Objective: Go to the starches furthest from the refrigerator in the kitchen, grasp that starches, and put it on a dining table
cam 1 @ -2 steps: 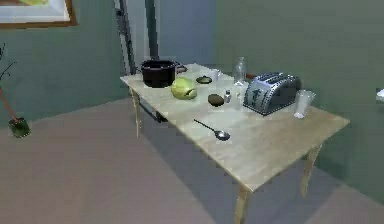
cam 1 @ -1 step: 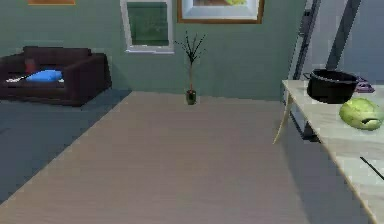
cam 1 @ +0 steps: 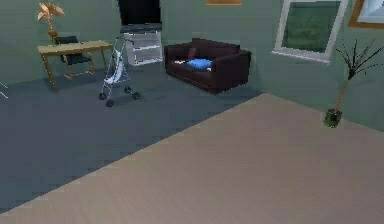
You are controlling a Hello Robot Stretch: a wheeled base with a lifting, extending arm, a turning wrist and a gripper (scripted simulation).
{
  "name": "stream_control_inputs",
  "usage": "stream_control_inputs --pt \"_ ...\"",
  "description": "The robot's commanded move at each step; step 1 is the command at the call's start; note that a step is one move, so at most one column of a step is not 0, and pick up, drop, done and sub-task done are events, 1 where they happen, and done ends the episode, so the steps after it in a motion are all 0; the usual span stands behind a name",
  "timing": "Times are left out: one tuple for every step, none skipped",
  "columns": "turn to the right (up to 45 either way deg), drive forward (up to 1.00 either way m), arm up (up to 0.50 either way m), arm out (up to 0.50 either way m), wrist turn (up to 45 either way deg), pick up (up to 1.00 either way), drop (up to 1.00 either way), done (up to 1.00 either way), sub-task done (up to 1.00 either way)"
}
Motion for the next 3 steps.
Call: stream_control_inputs --pt "0.0 0.10 0.00 0.00 0.0 0.00 0.00 0.00 0.00" --pt "45.0 0.00 0.00 0.00 0.0 0.00 0.00 0.00 0.00" --pt "3.0 0.00 0.00 0.00 0.0 0.00 0.00 0.00 0.00"
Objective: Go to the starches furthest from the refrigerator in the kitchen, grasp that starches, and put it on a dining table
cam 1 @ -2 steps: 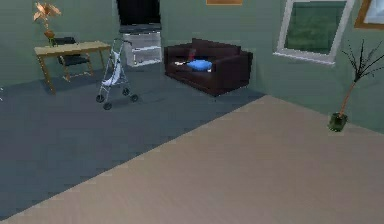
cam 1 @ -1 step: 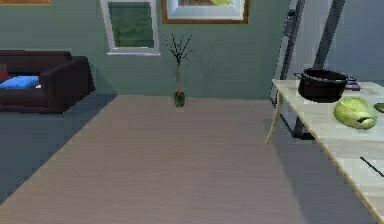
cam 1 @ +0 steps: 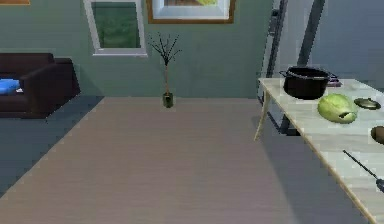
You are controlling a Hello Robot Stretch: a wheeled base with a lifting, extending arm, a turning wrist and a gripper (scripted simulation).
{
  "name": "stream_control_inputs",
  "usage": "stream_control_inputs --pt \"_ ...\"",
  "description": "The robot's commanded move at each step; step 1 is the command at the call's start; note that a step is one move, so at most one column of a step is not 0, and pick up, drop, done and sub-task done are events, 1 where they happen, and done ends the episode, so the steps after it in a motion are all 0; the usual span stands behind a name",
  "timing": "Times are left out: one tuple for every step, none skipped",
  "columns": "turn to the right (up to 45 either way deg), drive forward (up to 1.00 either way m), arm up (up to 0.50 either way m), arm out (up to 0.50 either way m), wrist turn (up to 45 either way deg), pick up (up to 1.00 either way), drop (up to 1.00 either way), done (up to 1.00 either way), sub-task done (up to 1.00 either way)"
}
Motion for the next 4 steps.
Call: stream_control_inputs --pt "0.0 1.00 0.00 0.00 0.0 0.00 0.00 0.00 0.00" --pt "0.0 0.55 0.00 0.00 0.0 0.00 0.00 0.00 0.00" --pt "-45.0 0.00 0.00 0.00 0.0 0.00 0.00 0.00 0.00" --pt "-45.0 0.00 0.00 0.00 0.0 0.00 0.00 0.00 0.00"
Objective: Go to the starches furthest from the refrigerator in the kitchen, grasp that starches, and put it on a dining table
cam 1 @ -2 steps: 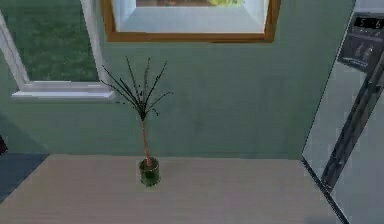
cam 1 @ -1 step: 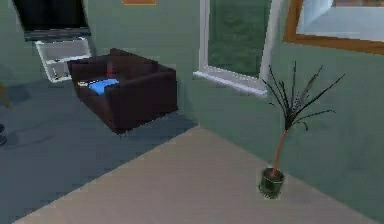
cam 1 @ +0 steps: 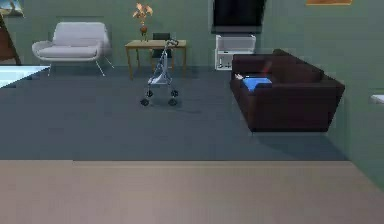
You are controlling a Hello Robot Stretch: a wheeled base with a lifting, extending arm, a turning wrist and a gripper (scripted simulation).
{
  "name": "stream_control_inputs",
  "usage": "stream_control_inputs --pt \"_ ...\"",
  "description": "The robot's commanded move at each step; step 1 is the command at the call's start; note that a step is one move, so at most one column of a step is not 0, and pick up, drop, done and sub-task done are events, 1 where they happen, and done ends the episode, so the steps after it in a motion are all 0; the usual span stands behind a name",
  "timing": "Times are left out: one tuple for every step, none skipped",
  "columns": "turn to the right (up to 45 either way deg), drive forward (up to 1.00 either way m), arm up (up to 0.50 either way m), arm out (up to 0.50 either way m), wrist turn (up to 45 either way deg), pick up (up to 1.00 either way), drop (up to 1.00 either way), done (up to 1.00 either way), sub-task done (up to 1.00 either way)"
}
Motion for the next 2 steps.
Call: stream_control_inputs --pt "-45.0 0.00 0.00 0.00 0.0 0.00 0.00 0.00 0.00" --pt "-45.0 0.00 0.00 0.00 0.0 0.00 0.00 0.00 0.00"
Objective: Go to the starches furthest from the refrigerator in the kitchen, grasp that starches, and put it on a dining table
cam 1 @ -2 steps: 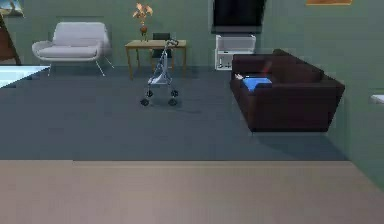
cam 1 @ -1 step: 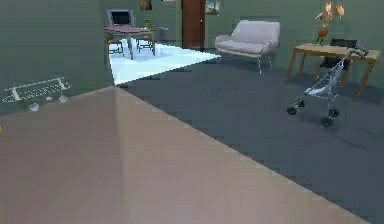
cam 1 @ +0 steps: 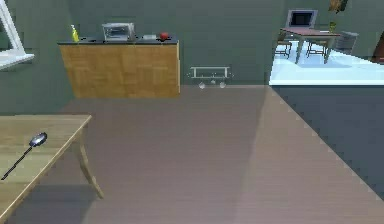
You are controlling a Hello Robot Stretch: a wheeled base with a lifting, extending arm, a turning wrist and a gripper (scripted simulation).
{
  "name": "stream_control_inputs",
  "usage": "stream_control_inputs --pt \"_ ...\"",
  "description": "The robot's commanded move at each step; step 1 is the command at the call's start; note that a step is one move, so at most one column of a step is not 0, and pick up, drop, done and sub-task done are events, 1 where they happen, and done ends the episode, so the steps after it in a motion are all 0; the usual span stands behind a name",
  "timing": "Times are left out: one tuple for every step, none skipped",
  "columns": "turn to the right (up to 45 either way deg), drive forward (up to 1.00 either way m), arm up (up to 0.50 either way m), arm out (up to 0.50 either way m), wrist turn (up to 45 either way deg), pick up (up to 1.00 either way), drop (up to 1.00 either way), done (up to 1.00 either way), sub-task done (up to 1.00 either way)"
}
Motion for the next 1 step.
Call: stream_control_inputs --pt "0.0 1.00 0.00 0.00 0.0 0.00 0.00 0.00 0.00"
